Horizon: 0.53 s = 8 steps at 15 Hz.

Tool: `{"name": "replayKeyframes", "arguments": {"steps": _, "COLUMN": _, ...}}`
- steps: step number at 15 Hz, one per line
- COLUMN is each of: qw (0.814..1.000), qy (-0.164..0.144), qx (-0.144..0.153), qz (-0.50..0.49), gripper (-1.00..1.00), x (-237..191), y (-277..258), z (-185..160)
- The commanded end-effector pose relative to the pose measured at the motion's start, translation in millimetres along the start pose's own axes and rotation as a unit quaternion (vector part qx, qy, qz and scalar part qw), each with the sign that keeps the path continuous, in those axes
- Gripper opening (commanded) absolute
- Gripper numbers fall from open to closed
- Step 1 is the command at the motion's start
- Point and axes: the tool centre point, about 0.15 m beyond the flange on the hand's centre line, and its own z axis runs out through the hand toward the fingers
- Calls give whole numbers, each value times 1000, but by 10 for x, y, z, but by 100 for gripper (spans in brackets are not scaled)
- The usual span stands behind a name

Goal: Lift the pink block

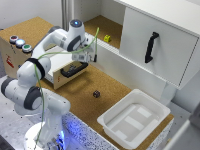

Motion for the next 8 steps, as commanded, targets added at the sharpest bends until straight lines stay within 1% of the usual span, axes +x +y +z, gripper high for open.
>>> {"name": "replayKeyframes", "arguments": {"steps": 1, "qw": 991, "qy": -130, "qx": -12, "qz": -11, "gripper": 100, "x": 984, "y": -482, "z": -17}}
{"name": "replayKeyframes", "arguments": {"steps": 2, "qw": 991, "qy": -130, "qx": -6, "qz": -22, "gripper": 100, "x": 1077, "y": -595, "z": 6}}
{"name": "replayKeyframes", "arguments": {"steps": 3, "qw": 992, "qy": -117, "qx": 0, "qz": -39, "gripper": 100, "x": 1219, "y": -739, "z": 12}}
{"name": "replayKeyframes", "arguments": {"steps": 5, "qw": 991, "qy": -104, "qx": 18, "qz": -84, "gripper": 100, "x": 1466, "y": -968, "z": 29}}
{"name": "replayKeyframes", "arguments": {"steps": 8, "qw": 984, "qy": -97, "qx": 45, "qz": -142, "gripper": 100, "x": 1725, "y": -1165, "z": 110}}
